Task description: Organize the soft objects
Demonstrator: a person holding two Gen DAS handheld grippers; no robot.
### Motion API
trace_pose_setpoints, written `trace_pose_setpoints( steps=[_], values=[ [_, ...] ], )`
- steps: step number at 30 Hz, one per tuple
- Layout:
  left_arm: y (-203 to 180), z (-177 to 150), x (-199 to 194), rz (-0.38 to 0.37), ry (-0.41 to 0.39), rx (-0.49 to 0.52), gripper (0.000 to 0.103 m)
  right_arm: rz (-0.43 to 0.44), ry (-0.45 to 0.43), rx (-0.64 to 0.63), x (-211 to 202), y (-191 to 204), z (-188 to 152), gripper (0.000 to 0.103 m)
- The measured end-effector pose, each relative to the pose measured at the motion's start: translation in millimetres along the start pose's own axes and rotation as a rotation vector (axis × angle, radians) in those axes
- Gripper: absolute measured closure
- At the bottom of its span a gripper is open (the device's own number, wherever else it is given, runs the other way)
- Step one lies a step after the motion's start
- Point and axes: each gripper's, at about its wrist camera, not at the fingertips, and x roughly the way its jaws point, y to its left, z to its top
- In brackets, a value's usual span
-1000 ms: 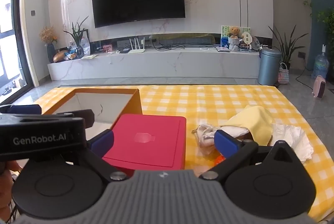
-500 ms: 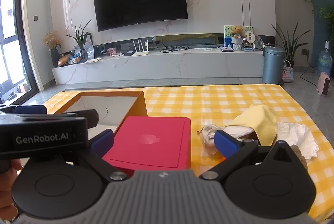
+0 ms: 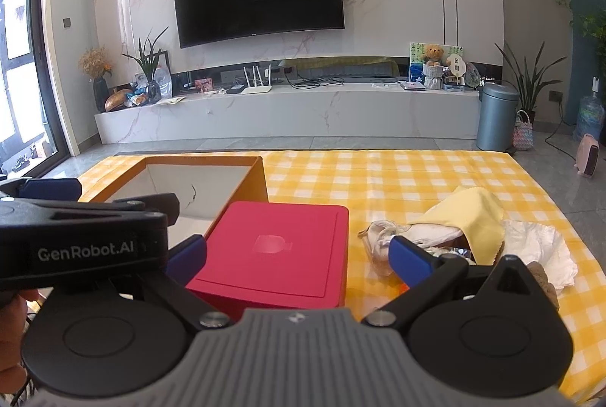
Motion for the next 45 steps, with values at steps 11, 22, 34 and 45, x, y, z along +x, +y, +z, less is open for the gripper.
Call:
trace_pose_setpoints(
  steps=[11, 22, 34, 45],
  values=[
    [2.2, -0.1, -0.4, 0.001, 0.003, 0.006, 0.0, -0.003, 0.006, -0.005, 0.8, 1.1, -1.0, 0.003],
    [-2.6, -3.4, -2.2, 0.0, -0.007, 0.043, 0.0, -0.005, 0.029, -0.026, 3.3, 4.7, -3.5, 0.003],
    [-2.8, -1.5, -6.2, -0.01, -0.006, 0.045, 0.0, -0.003, 0.03, -0.027, 2.5, 4.9, -2.4, 0.003],
    [1.6, 0.3, -5.5, -0.018, 0.009, 0.037, 0.0, -0.005, 0.034, -0.029, 2.4, 4.7, -2.8, 0.003]
  ],
)
